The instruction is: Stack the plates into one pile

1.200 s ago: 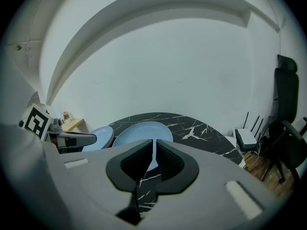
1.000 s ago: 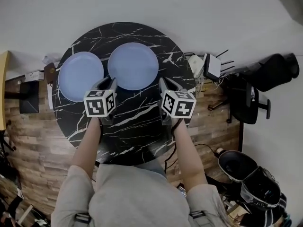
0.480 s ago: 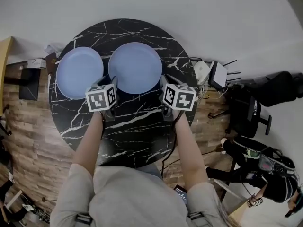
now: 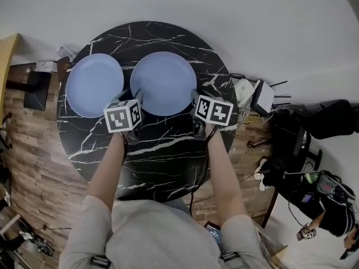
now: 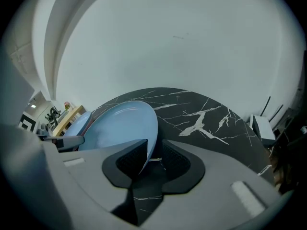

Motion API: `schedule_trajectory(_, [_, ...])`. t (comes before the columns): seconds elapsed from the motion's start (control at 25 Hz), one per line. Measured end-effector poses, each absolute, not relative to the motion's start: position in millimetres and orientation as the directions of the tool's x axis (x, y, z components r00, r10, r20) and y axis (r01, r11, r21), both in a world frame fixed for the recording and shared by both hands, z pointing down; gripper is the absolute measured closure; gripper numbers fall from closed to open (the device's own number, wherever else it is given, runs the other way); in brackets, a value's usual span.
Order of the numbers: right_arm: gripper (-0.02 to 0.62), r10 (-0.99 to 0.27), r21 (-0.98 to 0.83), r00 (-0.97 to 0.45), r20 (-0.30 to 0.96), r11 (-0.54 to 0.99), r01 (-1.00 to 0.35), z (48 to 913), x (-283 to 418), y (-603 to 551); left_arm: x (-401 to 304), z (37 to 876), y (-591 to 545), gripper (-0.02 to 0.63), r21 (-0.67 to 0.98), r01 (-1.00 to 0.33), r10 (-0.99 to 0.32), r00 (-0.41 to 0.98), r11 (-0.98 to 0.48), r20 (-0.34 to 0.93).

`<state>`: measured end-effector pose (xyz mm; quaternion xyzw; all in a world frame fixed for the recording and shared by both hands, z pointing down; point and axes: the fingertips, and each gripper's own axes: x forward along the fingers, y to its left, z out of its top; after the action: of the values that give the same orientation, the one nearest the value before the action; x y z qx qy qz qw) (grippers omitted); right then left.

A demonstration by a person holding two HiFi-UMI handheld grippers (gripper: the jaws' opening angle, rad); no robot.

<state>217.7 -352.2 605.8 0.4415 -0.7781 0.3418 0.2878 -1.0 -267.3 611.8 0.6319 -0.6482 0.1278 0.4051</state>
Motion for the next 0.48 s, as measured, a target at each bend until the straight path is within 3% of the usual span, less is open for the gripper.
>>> schedule_trajectory(0.4, [0.526,-0.484,-0.189,-0.389,0.784,0.411,-0.892,620.2,213.2,-354.5,-1.8,627.6,-268.1,0.436,0.299,-0.939,-0.685,0.105,0.171,0.721])
schedule_trajectory(0.48, [0.531,-0.491,-0.177,-0.378,0.785,0.407,-0.896,618.8,216.3,-352.1,-5.5,628.6,-264.1,0.463,0.296,-0.938,-0.672,0.102,0.181,0.734])
